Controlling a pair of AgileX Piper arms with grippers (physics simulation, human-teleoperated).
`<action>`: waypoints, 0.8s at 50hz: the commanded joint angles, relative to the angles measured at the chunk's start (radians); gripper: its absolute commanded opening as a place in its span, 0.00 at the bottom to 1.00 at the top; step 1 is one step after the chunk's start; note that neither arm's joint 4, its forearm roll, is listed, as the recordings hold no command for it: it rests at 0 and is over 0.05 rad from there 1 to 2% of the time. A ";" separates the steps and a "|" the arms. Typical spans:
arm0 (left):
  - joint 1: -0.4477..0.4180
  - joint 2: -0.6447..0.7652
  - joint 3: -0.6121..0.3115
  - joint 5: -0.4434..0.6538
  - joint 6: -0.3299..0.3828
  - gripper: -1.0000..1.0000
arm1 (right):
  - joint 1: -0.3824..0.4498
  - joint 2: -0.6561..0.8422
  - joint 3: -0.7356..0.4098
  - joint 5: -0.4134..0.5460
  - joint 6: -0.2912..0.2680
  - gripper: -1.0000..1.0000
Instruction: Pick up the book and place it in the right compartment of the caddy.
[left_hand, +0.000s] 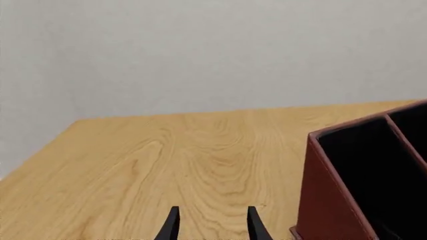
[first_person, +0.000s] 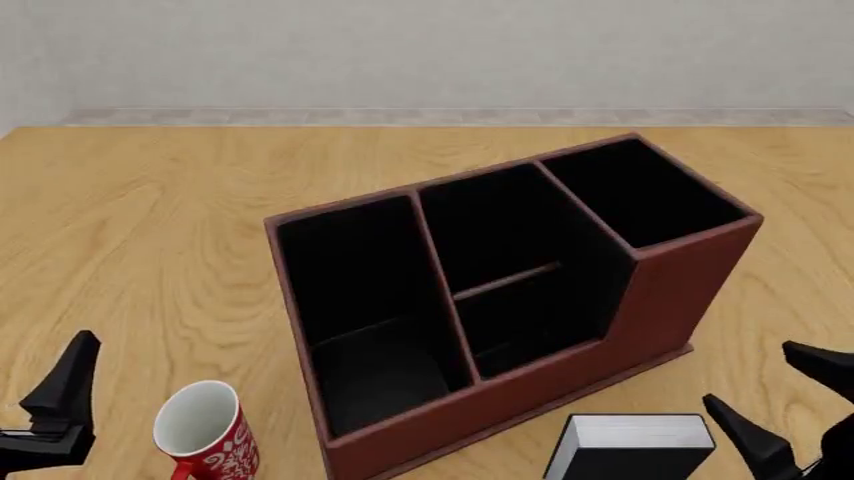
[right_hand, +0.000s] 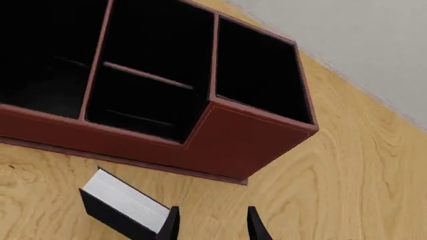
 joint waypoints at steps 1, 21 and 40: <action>0.006 0.009 0.010 -0.010 0.011 1.00 | 0.032 0.042 -0.061 0.123 -0.063 1.00; 0.003 0.034 0.011 -0.030 0.036 1.00 | 0.117 0.192 -0.112 0.220 -0.133 1.00; 0.001 0.039 0.011 -0.032 0.046 1.00 | 0.179 0.274 -0.166 0.299 -0.147 1.00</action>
